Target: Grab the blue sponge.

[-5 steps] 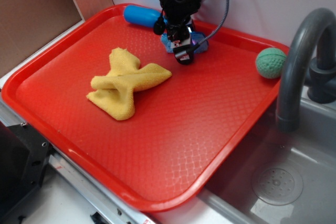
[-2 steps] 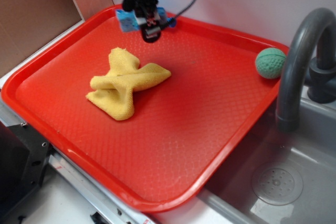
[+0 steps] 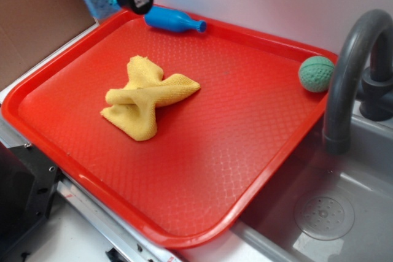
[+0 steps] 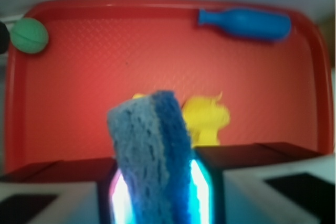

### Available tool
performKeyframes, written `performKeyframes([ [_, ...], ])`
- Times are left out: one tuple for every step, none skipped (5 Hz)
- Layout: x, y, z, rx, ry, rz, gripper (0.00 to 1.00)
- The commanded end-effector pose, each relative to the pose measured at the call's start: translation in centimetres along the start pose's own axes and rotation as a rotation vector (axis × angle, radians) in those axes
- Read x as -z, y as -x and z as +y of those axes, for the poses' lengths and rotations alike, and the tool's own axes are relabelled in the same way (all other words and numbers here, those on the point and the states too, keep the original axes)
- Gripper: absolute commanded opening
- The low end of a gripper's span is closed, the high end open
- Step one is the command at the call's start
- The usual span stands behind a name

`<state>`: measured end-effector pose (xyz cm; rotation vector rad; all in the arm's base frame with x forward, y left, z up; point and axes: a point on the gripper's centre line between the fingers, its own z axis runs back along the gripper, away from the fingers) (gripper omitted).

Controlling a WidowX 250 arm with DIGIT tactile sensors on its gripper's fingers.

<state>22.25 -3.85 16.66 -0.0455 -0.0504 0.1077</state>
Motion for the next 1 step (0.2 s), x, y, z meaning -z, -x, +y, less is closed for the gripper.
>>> performKeyframes([
  [-1.28,-1.41,-1.05,0.121,-0.088,0.043,0.42],
])
